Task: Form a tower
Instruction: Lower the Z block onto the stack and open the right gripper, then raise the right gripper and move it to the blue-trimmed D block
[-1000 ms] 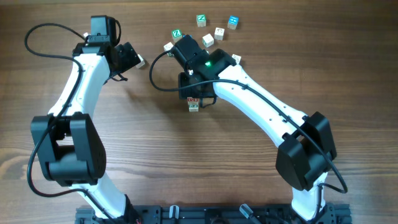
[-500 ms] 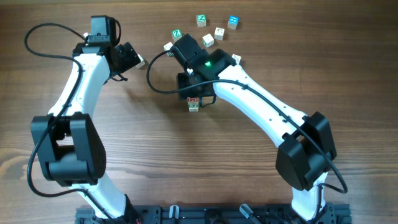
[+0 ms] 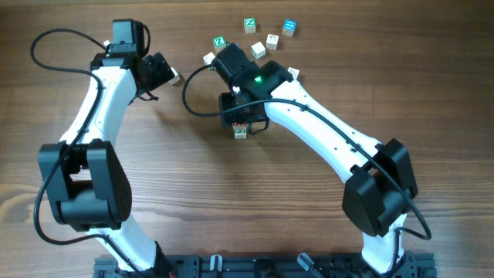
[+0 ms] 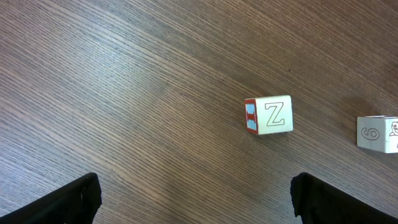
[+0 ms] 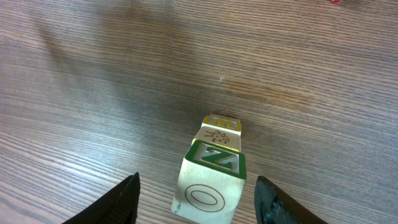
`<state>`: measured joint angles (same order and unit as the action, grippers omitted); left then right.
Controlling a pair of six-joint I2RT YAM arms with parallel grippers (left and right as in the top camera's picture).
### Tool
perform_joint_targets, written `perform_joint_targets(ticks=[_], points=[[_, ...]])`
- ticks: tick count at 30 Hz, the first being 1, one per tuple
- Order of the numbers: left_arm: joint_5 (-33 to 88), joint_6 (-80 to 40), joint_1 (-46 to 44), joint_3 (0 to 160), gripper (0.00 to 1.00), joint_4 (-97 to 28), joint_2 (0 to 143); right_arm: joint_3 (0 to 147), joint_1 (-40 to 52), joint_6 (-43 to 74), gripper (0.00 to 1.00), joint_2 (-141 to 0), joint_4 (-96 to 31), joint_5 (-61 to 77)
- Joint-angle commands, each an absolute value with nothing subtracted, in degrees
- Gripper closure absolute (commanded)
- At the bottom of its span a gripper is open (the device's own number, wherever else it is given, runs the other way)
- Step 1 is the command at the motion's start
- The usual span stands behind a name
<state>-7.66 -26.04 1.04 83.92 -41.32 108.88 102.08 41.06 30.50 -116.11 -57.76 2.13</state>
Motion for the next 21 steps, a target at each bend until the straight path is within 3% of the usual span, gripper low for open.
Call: perform_joint_targets(ticks=[1, 8, 17, 21], points=[[-8.03, -25.78, 1.02, 83.57, 0.00, -41.32, 109.58, 101.65, 41.08, 29.95, 0.41, -116.92, -56.71, 2.83], [-8.03, -25.78, 1.02, 83.55, 0.00, -41.32, 109.58, 101.65, 41.08, 29.98, 0.44, -116.92, -55.46, 2.83], [-8.03, -25.78, 1.02, 83.55, 0.00, -41.32, 109.58, 101.65, 41.36, 30.00, 0.28, -116.92, -56.95, 0.89], [-8.03, -25.78, 1.02, 83.57, 0.00, -41.32, 109.58, 101.65, 41.45, 29.54, 0.26, -116.92, -56.01, 0.82]])
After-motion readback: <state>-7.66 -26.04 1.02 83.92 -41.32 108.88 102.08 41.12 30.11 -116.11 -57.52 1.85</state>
